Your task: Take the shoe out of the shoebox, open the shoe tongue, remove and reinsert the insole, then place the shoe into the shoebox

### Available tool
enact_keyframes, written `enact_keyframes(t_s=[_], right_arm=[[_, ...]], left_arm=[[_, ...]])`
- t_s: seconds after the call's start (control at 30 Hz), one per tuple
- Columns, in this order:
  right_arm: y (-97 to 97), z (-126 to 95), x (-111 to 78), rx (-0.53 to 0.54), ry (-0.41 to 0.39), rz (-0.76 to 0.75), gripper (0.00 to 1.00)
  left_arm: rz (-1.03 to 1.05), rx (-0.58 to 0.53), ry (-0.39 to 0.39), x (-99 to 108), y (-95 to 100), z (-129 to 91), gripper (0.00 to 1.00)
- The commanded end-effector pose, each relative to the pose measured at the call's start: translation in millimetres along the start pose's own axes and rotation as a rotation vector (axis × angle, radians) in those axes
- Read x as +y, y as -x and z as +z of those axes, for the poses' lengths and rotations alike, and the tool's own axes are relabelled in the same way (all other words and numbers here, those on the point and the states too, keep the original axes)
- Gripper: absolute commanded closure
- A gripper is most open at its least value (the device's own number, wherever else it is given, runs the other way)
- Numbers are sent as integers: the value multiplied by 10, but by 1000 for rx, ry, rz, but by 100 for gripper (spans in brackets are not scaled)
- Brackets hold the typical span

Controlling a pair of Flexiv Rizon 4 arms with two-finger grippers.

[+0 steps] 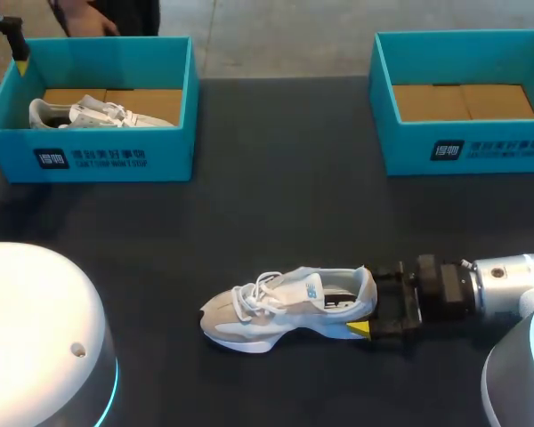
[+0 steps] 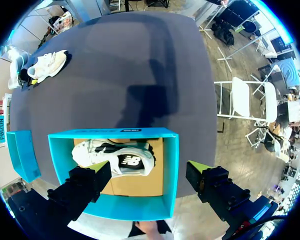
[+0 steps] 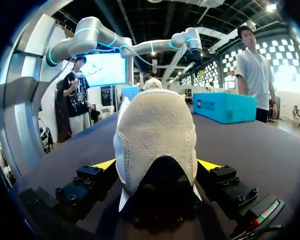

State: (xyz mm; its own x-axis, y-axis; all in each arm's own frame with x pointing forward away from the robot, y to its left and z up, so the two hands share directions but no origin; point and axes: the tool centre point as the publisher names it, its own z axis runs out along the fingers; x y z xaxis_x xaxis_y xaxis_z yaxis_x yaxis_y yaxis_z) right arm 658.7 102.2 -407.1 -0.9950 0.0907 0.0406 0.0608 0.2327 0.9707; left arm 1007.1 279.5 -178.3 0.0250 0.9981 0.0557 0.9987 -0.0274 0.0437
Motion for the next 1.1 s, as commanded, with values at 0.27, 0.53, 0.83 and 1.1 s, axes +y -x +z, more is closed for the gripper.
enact_keyframes(t_s=[0.27, 0.53, 0.83, 1.1], right_arm=[[-56, 131, -28, 7, -2, -4, 0], [-47, 208, -14, 13, -4, -8, 0], [-30, 243, -20, 17, -6, -6, 100], [-66, 219, -6, -13, 1, -19, 100]], left_arm=[[1, 1, 2, -8, -3, 0, 0], [1, 1, 2, -8, -3, 0, 0], [1, 1, 2, -8, -3, 0, 0], [1, 1, 2, -8, -3, 0, 0]])
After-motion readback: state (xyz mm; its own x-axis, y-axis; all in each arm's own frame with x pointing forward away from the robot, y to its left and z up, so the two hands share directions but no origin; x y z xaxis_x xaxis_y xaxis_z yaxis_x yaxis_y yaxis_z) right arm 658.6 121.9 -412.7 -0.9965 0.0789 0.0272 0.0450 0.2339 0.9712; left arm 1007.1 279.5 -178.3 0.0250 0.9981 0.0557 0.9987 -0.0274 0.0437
